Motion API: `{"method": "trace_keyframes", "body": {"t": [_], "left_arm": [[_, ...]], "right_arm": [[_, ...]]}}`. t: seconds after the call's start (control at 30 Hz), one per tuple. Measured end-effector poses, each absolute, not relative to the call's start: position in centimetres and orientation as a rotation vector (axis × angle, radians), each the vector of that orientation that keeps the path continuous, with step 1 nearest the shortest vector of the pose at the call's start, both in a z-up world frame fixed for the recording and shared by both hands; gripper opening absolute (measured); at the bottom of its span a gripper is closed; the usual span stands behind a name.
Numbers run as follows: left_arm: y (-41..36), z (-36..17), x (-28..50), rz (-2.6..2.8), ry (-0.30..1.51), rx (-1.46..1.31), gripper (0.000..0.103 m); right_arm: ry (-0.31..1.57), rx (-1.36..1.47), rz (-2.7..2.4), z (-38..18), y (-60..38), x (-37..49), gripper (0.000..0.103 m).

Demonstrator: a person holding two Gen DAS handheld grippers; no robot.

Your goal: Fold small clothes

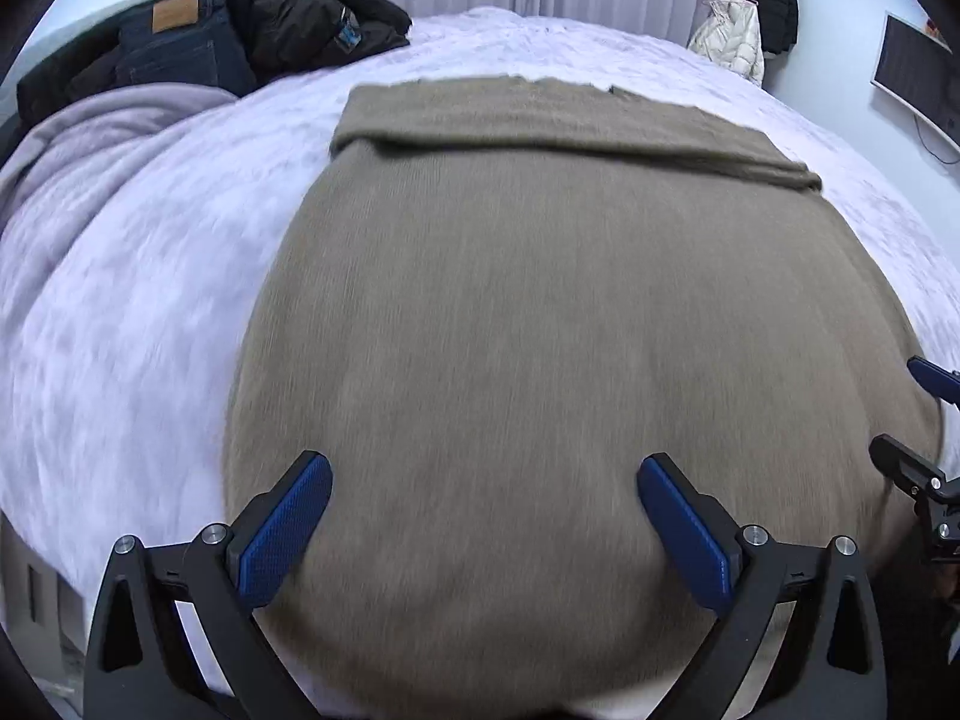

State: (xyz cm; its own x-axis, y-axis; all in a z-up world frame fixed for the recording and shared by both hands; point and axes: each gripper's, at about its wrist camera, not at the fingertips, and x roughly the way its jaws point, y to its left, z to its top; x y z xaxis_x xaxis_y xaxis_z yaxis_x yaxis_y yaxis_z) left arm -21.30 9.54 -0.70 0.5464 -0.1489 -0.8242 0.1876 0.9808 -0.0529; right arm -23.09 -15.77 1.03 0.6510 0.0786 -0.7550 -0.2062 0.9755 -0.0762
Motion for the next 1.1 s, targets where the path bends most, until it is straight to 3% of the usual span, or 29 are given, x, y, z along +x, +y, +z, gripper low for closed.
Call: {"method": "trace_keyframes", "body": {"t": [0.2, 0.3, 0.53, 0.83, 1.1], "left_arm": [[10.5, -2.2, -25.1, -0.256, 1.028, 0.183, 0.103], [11.9, -1.4, -26.5, -0.307, 0.982, 0.112, 0.103], [16.5, -3.2, -25.5, -0.388, 1.063, -0.177, 0.103], [16.6, -4.3, -24.9, -0.435, 1.087, -0.195, 0.103], [17.3, -3.8, -23.3, -0.451, 1.042, -0.281, 0.103]], "right_arm": [[0.838, -0.497, 0.243, -1.4, -14.2, -29.6, 0.102], [0.842, -0.6, 0.269, -1.8, -13.7, -32.7, 0.102], [0.884, -0.254, 0.299, 0.1, -18.9, -33.4, 0.103], [0.945, -0.016, 0.439, -1.1, -22.1, -31.0, 0.1], [0.908, 0.183, 0.48, -1.1, -24.0, -30.6, 0.09]]}}
